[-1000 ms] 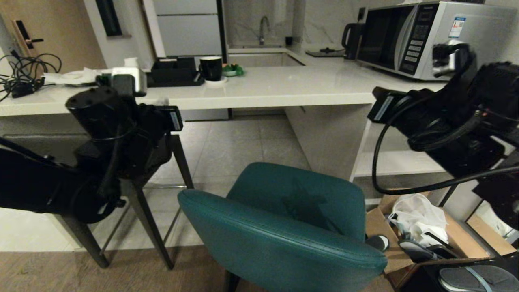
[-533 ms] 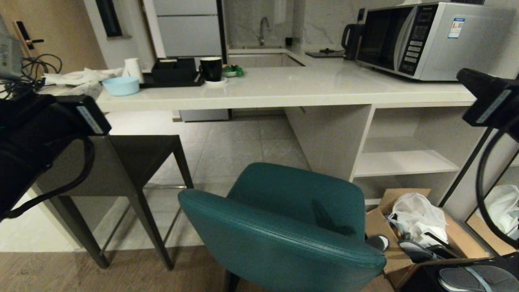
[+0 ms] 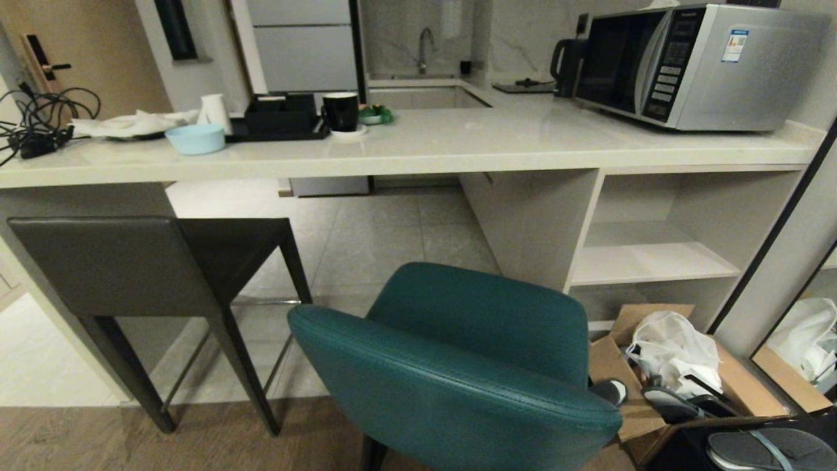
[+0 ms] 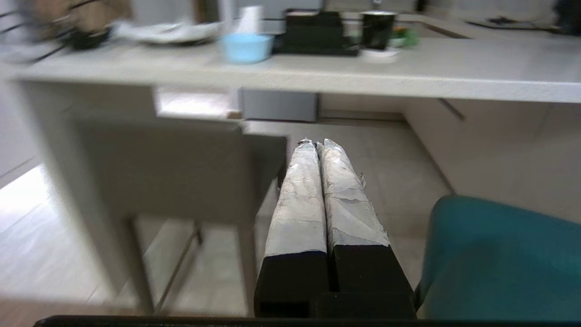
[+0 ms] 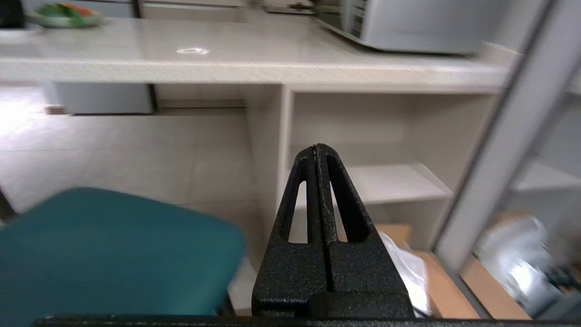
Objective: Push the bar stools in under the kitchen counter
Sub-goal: Pull the gray chair out from under the dining table
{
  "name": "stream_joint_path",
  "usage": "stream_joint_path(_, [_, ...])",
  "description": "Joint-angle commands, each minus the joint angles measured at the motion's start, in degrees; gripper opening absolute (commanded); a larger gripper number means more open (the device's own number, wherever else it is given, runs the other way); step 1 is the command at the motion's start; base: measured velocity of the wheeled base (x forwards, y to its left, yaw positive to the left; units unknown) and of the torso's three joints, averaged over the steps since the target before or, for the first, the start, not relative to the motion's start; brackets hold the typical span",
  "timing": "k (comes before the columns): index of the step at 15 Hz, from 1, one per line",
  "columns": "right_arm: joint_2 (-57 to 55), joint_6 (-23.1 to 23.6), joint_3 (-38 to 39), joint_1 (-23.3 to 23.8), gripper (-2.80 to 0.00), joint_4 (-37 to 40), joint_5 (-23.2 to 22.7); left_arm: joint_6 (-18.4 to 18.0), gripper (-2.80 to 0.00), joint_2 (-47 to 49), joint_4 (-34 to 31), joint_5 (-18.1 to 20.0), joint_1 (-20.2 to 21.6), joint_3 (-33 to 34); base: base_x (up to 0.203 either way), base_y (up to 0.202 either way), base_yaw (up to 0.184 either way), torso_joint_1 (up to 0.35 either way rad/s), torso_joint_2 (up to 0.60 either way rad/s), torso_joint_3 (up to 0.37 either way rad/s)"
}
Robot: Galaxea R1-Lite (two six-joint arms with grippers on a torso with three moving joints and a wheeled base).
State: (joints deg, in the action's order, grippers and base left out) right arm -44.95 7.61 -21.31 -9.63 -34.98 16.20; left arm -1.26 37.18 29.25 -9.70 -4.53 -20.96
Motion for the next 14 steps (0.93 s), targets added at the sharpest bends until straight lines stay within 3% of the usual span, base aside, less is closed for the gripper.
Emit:
stream_joint_path(1, [8.68, 0.06, 7.19, 1.95, -2.8, 0.09, -0.12, 0.55, -2.8, -15.97, -9.4, 0.11, 2.63, 2.72, 0.0, 0.0, 0.0, 0.0, 0.0, 0.0])
stream_joint_path(5, [17.47, 0.06, 12.91, 3.75, -2.8, 0.9, -2.07, 0.96, -2.8, -30.28, -22.01, 0.18, 5.02, 5.87, 0.0, 0.0, 0.0, 0.0, 0.0, 0.0])
stream_joint_path(8, [27.94, 0.02, 14.27, 5.29, -2.8, 10.21, -3.85, 0.59, -2.8, -37.42, -28.58, -0.04, 4.89, 8.76, 0.0, 0.0, 0.0, 0.0, 0.0, 0.0])
stream_joint_path(11, [41.97, 0.46, 14.45, 8.16, -2.8, 25.47, -7.75, -4.46, -2.8, -37.2, -21.32, 1.11, 4.88, 15.88, 0.0, 0.0, 0.0, 0.0, 0.0, 0.0])
stream_joint_path(14, [45.28, 0.12, 17.28, 9.43, -2.8, 31.99, -8.79, -5.09, -2.8, -37.19, -18.64, 4.17, 4.77, 22.37, 0.0, 0.0, 0.0, 0.0, 0.0, 0.0])
